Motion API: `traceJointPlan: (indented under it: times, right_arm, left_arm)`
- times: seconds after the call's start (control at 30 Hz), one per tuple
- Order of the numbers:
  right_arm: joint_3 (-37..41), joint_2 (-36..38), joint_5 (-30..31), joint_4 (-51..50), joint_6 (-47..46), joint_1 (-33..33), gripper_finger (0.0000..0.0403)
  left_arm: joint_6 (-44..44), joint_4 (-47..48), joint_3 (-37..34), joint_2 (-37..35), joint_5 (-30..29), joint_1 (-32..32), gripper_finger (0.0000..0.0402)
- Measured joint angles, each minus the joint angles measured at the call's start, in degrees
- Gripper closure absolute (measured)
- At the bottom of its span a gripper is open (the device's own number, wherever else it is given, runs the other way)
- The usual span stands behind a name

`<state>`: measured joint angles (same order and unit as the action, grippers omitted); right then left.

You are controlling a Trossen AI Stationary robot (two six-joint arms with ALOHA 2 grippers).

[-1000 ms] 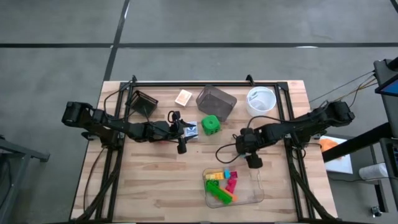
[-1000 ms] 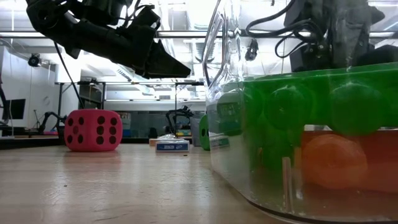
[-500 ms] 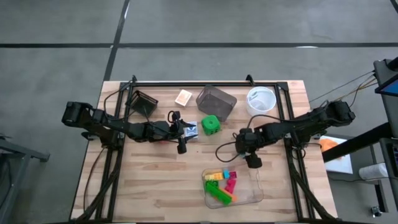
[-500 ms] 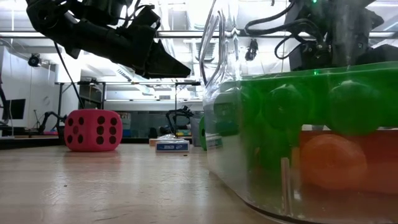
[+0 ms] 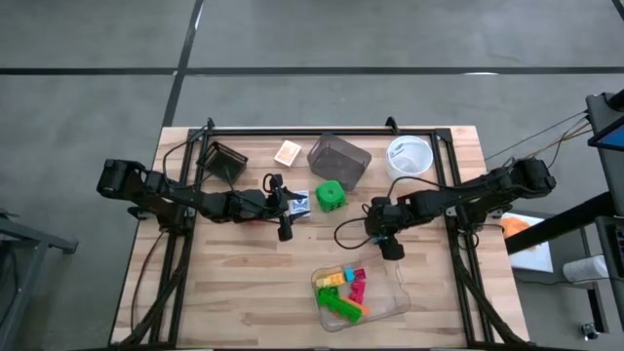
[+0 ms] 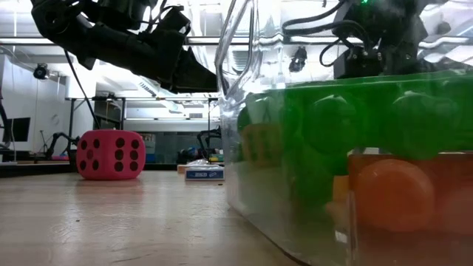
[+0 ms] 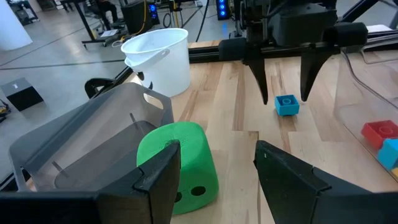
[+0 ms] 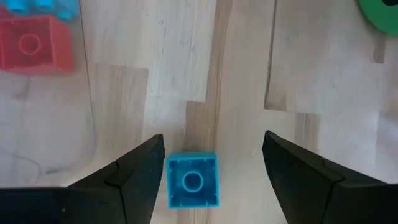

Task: Pick & Place Toys
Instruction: Put the blue game piece into the bottom transparent bin

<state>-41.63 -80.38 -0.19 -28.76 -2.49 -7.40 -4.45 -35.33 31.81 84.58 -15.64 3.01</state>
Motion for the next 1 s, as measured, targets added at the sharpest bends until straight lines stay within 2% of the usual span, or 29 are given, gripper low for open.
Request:
traceJointPlan:
  times: [0.4,0.47,0.6,0.67,0.77,1.0]
  right_arm:
    - [-2.8,4.7,0.4,-0.4,0.8,0.1,0.0135]
    - [-3.0,6.0,4.3,-0.4,0.8,0.1,0.0135]
    - [-3.1,6.6,17.3,-1.1,1.3,0.2,0.0135]
    - [-3.1,5.7,20.8,-1.0,1.3,0.2,0.0135]
    - [-3.1,3.1,23.5,-0.5,0.7,0.2,0.0135]
    - [-3.0,-2.5,23.5,-0.9,-0.4,-0.2,0.0135]
  left_arm:
    - [0.0,0.0,0.0,0.0,0.0,0.0,0.0193]
    - [0.0,0.0,0.0,0.0,0.0,0.0,0.0193]
    - [0.0,0.0,0.0,0.0,0.0,0.0,0.0193]
    - [0.0,0.0,0.0,0.0,0.0,0.0,0.0194]
    - [0.0,0.0,0.0,0.0,0.0,0.0,0.0194]
    - [0.0,0.0,0.0,0.0,0.0,0.0,0.0194]
